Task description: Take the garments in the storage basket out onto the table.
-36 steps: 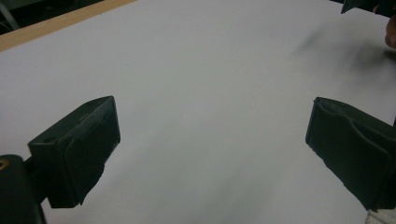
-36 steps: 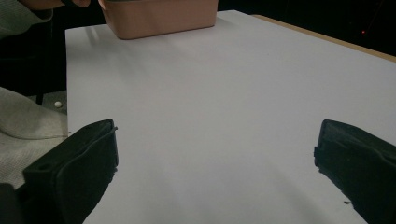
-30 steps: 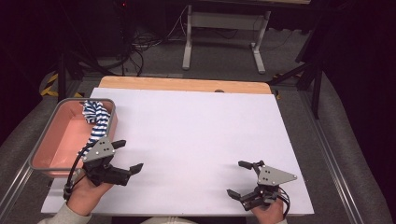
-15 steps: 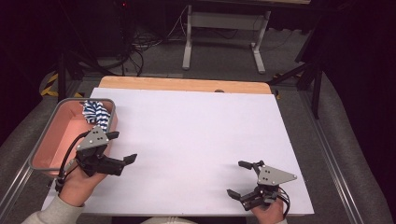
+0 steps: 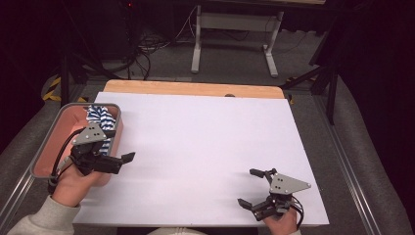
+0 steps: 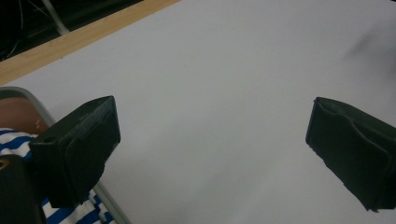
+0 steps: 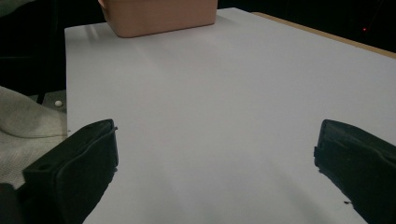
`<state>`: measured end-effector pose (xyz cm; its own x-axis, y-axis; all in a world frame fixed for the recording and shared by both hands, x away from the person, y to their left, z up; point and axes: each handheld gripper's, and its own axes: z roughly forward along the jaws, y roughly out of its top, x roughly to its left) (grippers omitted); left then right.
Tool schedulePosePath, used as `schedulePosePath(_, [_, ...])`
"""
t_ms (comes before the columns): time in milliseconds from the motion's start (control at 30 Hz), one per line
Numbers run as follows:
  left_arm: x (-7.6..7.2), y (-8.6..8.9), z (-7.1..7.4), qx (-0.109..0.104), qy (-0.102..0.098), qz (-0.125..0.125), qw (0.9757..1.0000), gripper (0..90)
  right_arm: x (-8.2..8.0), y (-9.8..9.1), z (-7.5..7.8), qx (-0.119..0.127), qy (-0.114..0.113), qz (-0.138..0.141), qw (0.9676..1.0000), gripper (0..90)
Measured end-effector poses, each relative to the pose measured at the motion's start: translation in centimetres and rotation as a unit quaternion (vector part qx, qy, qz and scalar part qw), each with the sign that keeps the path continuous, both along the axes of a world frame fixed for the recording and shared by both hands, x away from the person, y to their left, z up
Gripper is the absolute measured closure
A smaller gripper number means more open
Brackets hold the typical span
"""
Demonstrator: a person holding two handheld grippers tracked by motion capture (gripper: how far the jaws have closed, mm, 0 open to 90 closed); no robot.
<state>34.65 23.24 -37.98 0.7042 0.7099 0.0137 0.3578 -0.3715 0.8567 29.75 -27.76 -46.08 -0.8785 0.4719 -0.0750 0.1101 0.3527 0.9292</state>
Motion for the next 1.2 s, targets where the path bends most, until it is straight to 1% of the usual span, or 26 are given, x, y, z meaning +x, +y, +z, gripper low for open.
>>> schedulePosePath(67, [0.3,0.3,0.2,0.003,-0.001,0.006,1.0000,3.9,0.0,0.0,0.0,0.000,0.000,0.000,1.0000,0.1])
schedulePosePath(233, [1.0,1.1,0.2,0.000,0.002,0.018,0.9998,4.1,0.0,0.0,0.0,-0.001,0.000,0.000,1.0000,0.1])
schedulePosePath(300, [1.4,1.4,0.1,0.003,0.002,0.023,0.9997,4.1,0.0,0.1,0.0,-0.001,0.001,0.000,1.0000,0.1])
schedulePosePath(367, [1.6,1.6,0.1,0.002,0.002,0.027,0.9996,3.9,0.0,0.1,0.0,-0.001,0.001,0.001,1.0000,0.1])
schedulePosePath(400, [2.0,2.0,0.2,-0.001,0.001,0.031,0.9995,3.5,0.0,0.1,0.0,-0.001,0.001,0.001,1.0000,0.1])
schedulePosePath(600, [2.8,2.9,0.1,0.000,0.007,0.045,0.9990,3.4,0.0,0.1,0.0,0.000,0.002,0.002,1.0000,0.1])
schedulePosePath(700, [3.4,3.4,-0.1,0.007,0.013,0.057,0.9982,3.2,0.0,0.1,-0.1,-0.002,0.002,0.002,1.0000,0.1])
schedulePosePath(733, [3.8,3.6,-0.2,0.017,0.015,0.070,0.9973,2.2,0.0,0.1,0.0,-0.002,0.002,0.002,1.0000,0.1])
schedulePosePath(767, [4.0,3.7,-0.2,0.030,0.021,0.078,0.9963,1.5,0.0,0.1,0.0,-0.002,0.002,0.003,1.0000,0.1])
schedulePosePath(800, [4.0,3.7,-0.2,0.030,0.021,0.078,0.9963,1.5,0.0,0.1,0.0,-0.002,0.002,0.003,1.0000,0.1])
schedulePosePath(833, [4.5,3.9,-0.3,0.044,0.030,0.087,0.9948,1.5,0.0,0.1,-0.1,-0.002,0.002,0.002,1.0000,0.1])
schedulePosePath(867, [4.7,4.1,-0.4,0.046,0.033,0.092,0.9942,1.5,0.0,0.1,-0.1,-0.002,0.002,0.002,1.0000,0.1])
schedulePosePath(967, [5.3,4.5,-0.6,0.041,0.046,0.100,0.9931,2.2,0.1,0.1,-0.1,-0.002,0.003,0.002,1.0000,0.1])
schedulePosePath(1033, [5.5,4.6,-0.6,0.042,0.047,0.103,0.9927,2.7,0.1,0.2,-0.1,-0.002,0.003,0.002,1.0000,0.1])
schedulePosePath(1100, [6.2,5.1,-0.8,0.037,0.057,0.114,0.9911,3.4,0.1,0.2,-0.1,-0.003,0.003,0.002,1.0000,0.1])
schedulePosePath(1133, [6.4,5.3,-0.9,0.038,0.060,0.118,0.9905,3.7,0.1,0.2,-0.1,-0.003,0.004,0.001,1.0000,0.1])
schedulePosePath(1167, [6.4,5.3,-0.9,0.038,0.060,0.118,0.9905,4.0,0.1,0.2,-0.1,-0.003,0.004,0.001,1.0000,0.1])
schedulePosePath(1200, [6.9,5.6,-1.2,0.034,0.069,0.128,0.9887,4.4,0.1,0.2,-0.2,-0.003,0.004,0.002,1.0000,0.1])
